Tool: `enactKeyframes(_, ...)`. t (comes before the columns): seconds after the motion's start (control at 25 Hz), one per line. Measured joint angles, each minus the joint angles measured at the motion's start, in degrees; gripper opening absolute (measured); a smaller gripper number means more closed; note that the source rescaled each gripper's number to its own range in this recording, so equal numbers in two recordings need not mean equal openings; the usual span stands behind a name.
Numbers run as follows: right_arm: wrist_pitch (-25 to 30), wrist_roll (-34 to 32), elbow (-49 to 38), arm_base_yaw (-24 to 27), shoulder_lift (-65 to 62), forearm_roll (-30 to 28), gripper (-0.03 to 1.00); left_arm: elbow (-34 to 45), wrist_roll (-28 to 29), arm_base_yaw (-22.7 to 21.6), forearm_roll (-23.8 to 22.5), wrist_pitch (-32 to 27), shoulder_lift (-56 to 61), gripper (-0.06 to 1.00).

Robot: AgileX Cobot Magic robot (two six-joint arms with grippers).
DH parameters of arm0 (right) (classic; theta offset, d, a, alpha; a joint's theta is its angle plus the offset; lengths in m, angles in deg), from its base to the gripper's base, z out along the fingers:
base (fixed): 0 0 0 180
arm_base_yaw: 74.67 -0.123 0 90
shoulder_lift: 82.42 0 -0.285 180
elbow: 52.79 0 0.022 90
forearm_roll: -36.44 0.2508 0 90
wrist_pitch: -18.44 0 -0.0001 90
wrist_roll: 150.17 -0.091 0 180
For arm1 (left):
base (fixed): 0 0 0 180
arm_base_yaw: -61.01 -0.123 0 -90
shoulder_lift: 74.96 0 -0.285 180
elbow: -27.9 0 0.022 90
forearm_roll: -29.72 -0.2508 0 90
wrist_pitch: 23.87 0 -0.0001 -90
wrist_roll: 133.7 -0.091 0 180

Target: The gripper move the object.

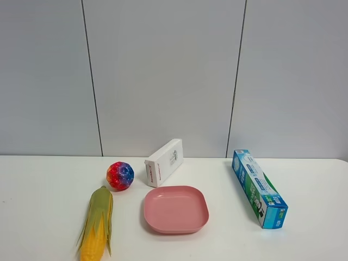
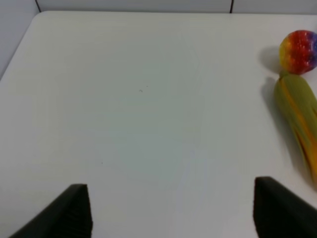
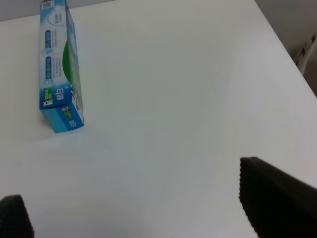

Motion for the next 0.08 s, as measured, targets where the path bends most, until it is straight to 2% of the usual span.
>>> enactKeyframes(0.08, 0.0, 0.0, 0.0, 0.0, 0.0, 0.0, 0.85, 0.0, 0.0, 0.0, 0.0, 0.0, 0.0, 1.0)
